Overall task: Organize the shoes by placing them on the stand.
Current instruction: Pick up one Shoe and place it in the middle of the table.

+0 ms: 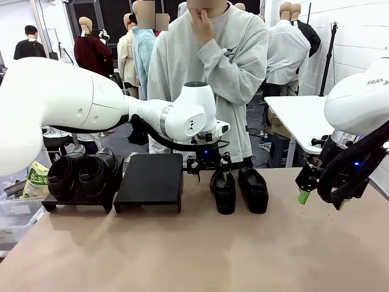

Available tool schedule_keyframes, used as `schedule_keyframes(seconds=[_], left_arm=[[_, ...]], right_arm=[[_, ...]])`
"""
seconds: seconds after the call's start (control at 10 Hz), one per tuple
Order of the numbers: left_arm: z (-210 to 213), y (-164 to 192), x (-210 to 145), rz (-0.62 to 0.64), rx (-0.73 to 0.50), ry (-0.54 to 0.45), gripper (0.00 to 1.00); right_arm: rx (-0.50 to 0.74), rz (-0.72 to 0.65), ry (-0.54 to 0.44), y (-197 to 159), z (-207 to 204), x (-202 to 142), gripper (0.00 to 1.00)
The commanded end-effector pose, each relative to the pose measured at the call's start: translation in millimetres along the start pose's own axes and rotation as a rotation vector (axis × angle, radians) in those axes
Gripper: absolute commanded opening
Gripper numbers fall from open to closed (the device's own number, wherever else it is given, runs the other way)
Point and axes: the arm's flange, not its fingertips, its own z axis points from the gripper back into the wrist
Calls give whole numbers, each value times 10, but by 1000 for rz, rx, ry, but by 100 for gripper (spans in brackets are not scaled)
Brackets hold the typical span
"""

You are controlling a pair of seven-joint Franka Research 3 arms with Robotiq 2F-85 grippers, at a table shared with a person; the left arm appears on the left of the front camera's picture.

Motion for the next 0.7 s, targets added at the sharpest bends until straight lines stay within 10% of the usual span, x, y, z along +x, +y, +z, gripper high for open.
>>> schedule_keyframes(seconds=[0.0,0.6], left_arm=[[348,180,-149,-7,13,-37,100],[921,1501,-588,-82,-51,12,100]], right_arm=[[-1,4,1,-1,-8,2,100],[31,87,2,350,40,143,100]])
